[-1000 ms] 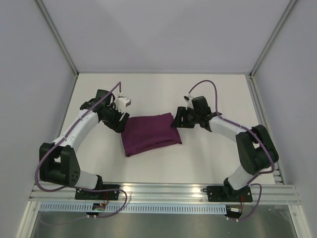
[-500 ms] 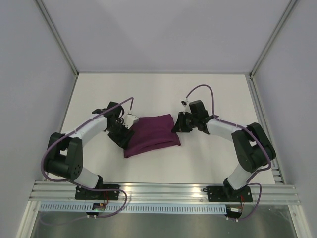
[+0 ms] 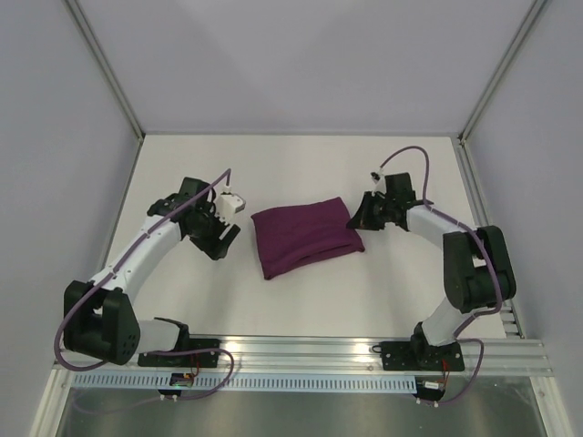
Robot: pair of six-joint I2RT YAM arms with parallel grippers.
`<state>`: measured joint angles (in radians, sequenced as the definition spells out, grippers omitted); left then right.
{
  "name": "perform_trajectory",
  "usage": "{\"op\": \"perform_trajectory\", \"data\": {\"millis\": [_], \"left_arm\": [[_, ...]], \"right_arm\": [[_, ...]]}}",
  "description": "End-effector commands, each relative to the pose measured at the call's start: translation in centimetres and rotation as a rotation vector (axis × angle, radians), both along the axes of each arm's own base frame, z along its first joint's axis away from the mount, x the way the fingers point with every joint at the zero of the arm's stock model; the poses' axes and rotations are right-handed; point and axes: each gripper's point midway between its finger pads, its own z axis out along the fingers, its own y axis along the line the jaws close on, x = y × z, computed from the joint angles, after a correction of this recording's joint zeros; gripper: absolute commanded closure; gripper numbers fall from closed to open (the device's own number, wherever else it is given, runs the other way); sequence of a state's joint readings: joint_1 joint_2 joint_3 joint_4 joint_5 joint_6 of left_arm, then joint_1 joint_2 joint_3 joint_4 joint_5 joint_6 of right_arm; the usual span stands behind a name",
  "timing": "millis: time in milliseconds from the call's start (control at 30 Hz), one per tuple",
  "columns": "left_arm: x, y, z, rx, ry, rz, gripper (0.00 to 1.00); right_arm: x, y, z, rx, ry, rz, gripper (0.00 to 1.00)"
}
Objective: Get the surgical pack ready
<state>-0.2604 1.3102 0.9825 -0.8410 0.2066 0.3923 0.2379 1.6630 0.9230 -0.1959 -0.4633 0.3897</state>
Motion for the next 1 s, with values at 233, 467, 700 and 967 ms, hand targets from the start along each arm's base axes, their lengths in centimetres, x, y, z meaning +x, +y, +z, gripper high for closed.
{"op": "perform_trajectory", "data": {"millis": [233,467,700,967], "left_arm": [[0.8,1.4,1.4,0.024,-0.044,0.038,0.22],[0.7,2.3,1.8,0.042,-0.064,0.046,0.22],[0.7,2.9,1.6,0.054,-0.077,0.077,0.22],[0.3,4.2,0.5,0.105,-0.069,0.147,0.21]], "right_arm": [[4.8,-19.3,1.0,-0.428,-0.029,-0.399,1.00],[7.2,-28.8,3.2,-0.567,0.011,-0.587,0.78],[6.2,-29.0,11.7,-0.547,-0.179,-0.739,0.00],[0.1,-28.6,15.4,-0.482,-0.407,-0.952,0.00]]}}
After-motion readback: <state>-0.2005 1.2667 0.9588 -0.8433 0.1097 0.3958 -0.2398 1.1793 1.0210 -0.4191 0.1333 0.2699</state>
